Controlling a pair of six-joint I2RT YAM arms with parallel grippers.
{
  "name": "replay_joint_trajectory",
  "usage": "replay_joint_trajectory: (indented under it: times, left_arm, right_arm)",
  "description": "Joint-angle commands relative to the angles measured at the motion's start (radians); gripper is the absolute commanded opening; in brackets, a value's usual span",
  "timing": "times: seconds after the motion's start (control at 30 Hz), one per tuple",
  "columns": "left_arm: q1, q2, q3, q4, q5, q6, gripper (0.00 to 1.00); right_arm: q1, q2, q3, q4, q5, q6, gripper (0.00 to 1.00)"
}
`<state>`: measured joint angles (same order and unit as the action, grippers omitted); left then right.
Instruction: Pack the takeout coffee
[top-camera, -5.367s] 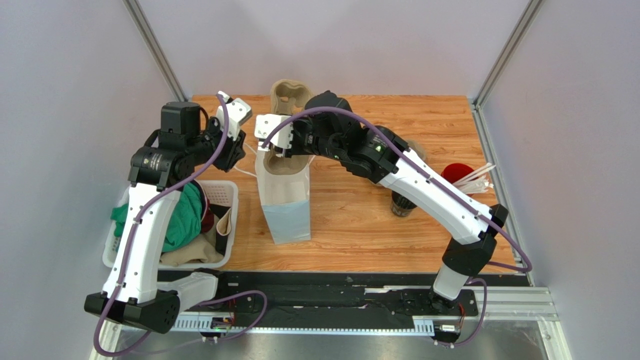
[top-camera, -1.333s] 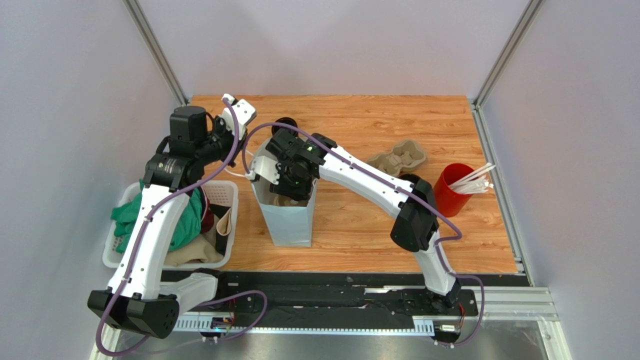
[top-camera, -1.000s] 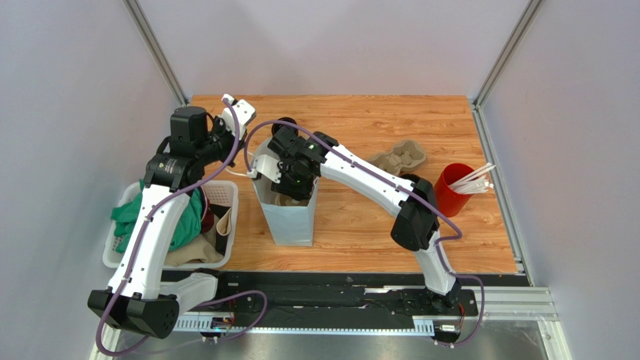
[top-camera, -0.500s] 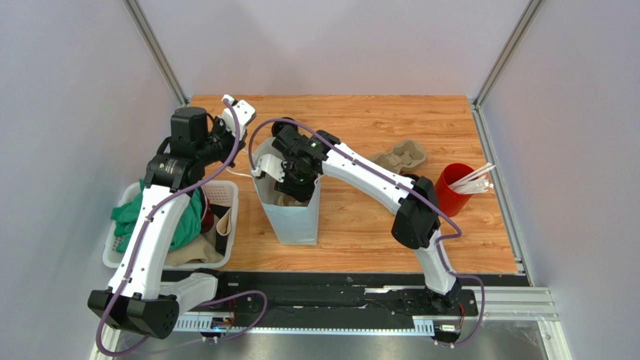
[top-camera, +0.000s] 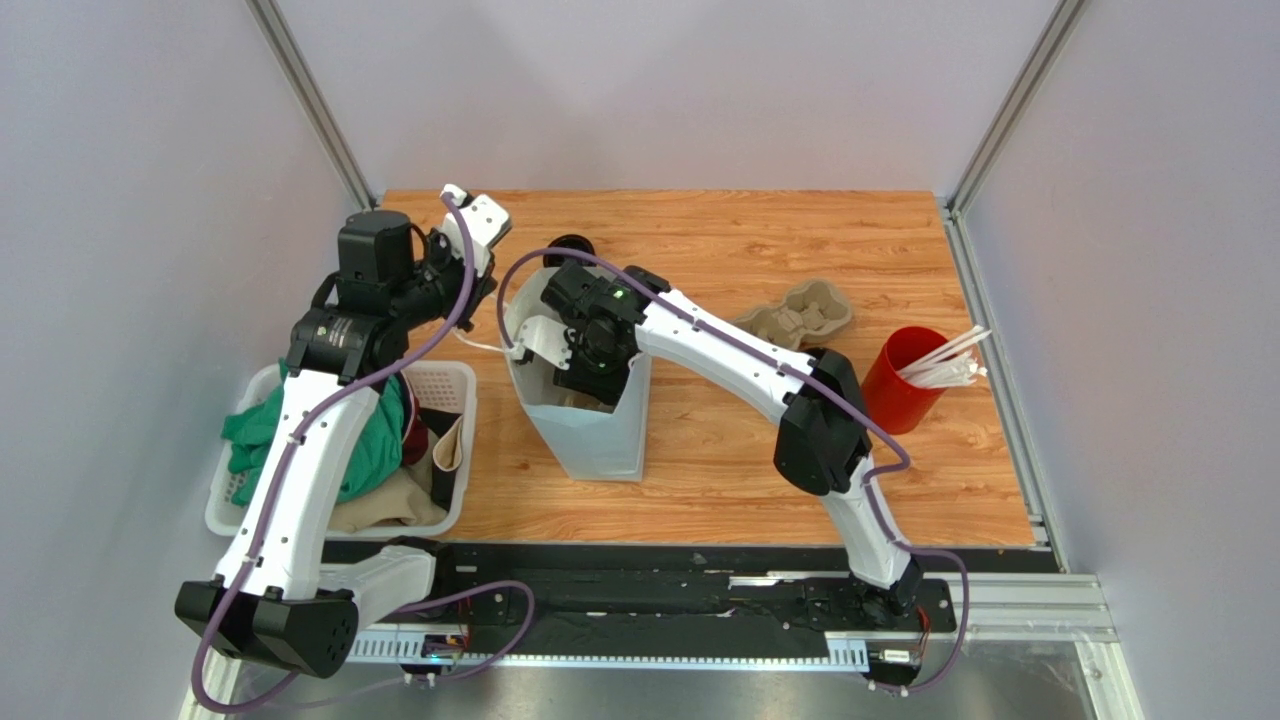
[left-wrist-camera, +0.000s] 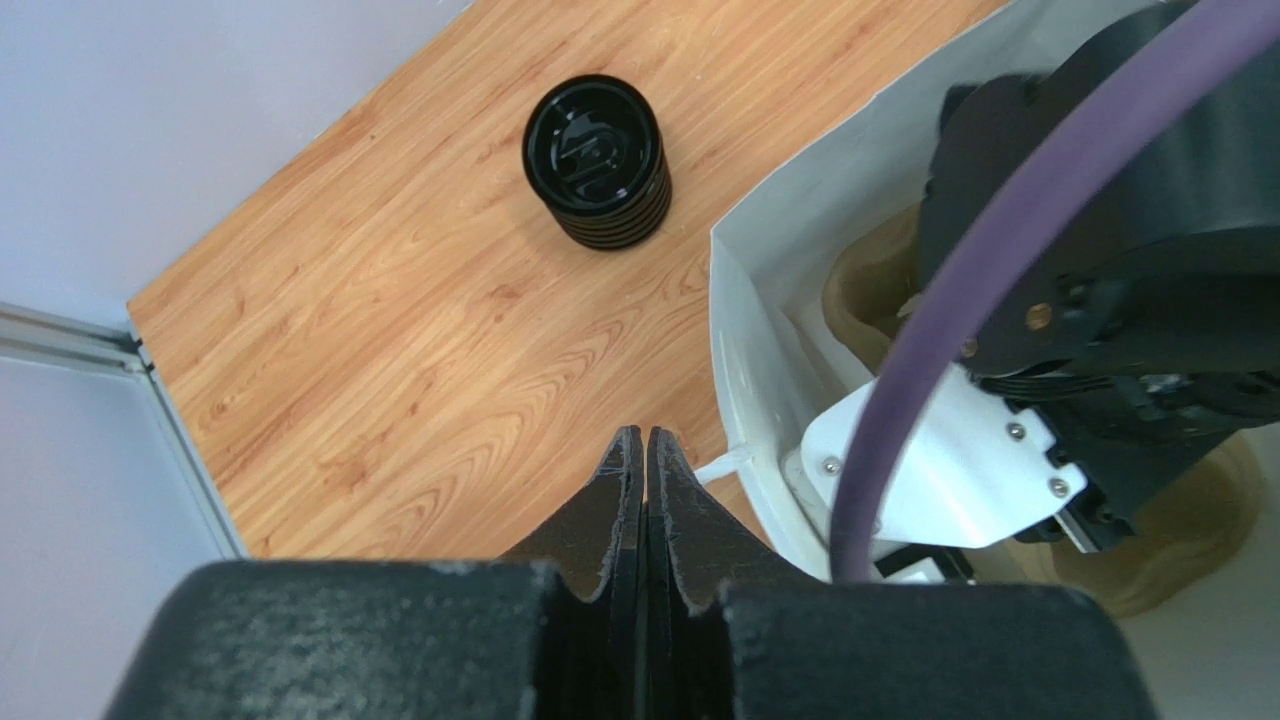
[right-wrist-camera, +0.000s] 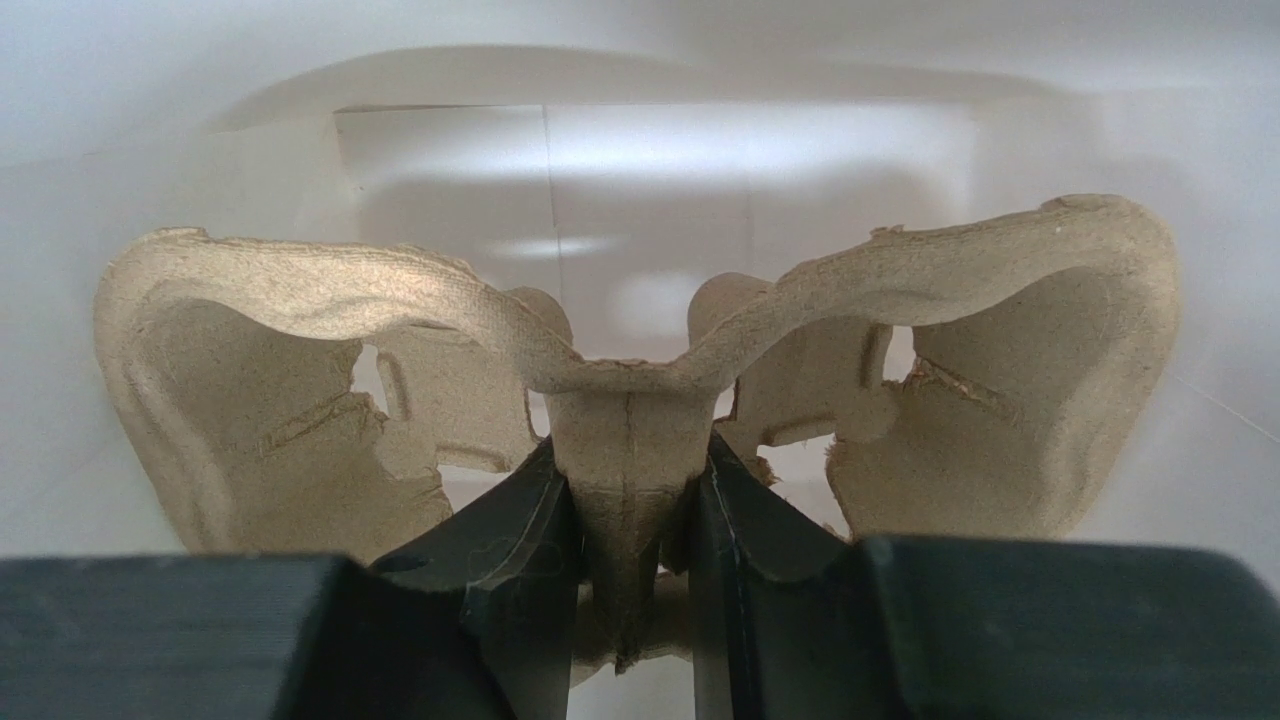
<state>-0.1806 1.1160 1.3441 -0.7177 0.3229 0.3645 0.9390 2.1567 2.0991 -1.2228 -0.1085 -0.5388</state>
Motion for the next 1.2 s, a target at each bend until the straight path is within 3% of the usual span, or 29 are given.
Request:
replay_joint_trajectory:
  times: [0.0, 0.43, 0.53, 0.73, 1.07, 1.17]
  left_arm:
    - [0.004, -0.019, 0.056, 0.049, 0.034, -0.027, 0.0]
    - [0.004, -0.012, 0.075, 0.043, 0.085, -0.038, 0.0]
    - [0.004, -0.008, 0.072, 0.044, 0.088, -0.041, 0.0]
    - [0.004, -0.007, 0.069, 0.044, 0.087, -0.038, 0.0]
    - [0.004, 0.008, 0.067, 0.044, 0.097, -0.038, 0.04]
    - [0.004, 0.013, 0.064, 0.044, 0.102, -0.038, 0.08]
  right_arm:
    - [-0.002, 0.018, 0.03, -0.04, 0.041, -0.001, 0.22]
    - [0.0, 0.046, 0.05, -0.066, 0.061, -0.006, 0.27]
    - [-0.002, 0.032, 0.049, -0.057, 0.046, -0.006, 0.34]
    - [-0.003, -0.018, 0.055, -0.034, 0.02, -0.012, 0.66]
    - [-0.002, -0.112, 0.154, 0.003, -0.04, -0.01, 0.98]
    - [-0.002, -0.147, 0.162, 0.048, -0.042, -0.006, 0.99]
